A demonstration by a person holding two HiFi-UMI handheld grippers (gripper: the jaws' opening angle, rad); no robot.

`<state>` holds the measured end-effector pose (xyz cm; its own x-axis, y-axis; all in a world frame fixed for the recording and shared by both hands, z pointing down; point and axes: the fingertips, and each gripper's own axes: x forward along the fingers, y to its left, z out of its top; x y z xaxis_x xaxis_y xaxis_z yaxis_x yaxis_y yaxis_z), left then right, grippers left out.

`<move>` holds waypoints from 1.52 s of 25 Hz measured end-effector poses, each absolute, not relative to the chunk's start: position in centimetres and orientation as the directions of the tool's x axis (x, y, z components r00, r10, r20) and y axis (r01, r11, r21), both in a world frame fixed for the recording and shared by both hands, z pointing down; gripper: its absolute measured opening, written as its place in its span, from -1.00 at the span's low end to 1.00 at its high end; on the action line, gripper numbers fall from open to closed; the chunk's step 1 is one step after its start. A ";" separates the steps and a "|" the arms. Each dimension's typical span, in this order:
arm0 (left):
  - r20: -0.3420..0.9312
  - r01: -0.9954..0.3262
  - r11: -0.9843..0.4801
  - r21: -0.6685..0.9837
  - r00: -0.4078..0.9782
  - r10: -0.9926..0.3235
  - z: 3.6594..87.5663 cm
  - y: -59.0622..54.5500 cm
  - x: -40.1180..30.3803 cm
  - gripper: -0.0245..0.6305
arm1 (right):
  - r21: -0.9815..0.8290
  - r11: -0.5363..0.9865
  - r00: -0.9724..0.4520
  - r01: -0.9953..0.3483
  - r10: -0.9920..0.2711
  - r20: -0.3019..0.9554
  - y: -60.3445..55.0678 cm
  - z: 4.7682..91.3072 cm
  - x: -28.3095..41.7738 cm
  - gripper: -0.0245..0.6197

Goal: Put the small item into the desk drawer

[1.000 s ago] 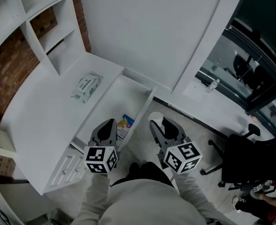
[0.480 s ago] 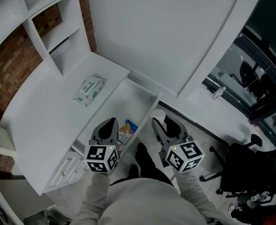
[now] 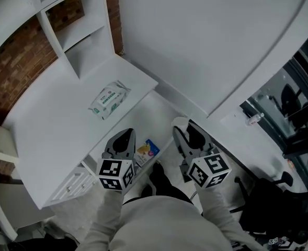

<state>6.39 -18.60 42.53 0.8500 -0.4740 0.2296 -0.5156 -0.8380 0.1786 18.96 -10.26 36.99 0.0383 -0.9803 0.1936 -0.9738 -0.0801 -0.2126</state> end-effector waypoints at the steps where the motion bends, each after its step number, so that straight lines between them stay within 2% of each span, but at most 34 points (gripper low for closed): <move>1: 0.233 -0.525 -0.832 0.180 0.844 -0.482 42.6 -19.0 6.5 -0.86 | -0.213 -0.069 0.026 -0.975 -0.980 0.197 -10.9 37.1 19.2 -0.36; 19: 0.298 -0.713 -0.674 0.193 0.697 -0.652 44.5 -24.0 4.0 -0.86 | -0.225 0.173 -0.241 -0.959 -0.913 0.328 -21.8 42.6 19.2 -0.36; 29: 0.333 -0.796 -0.570 0.206 0.605 -0.724 45.4 -24.9 1.6 -0.86 | -0.213 0.270 -0.341 -0.939 -0.802 0.490 -25.3 49.8 17.5 -0.36; 38: 0.359 -0.833 -0.514 0.204 0.552 -0.753 46.1 -25.0 0.6 -0.86 | -0.185 0.317 -0.359 -0.930 -0.682 0.637 -26.9 57.1 17.4 -0.36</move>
<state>0.56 -24.99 46.12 0.5521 -0.7527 0.3587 -0.8332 -0.5137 0.2044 17.42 -26.93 57.06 -0.3593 -0.6818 0.6372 -0.9301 0.3171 -0.1852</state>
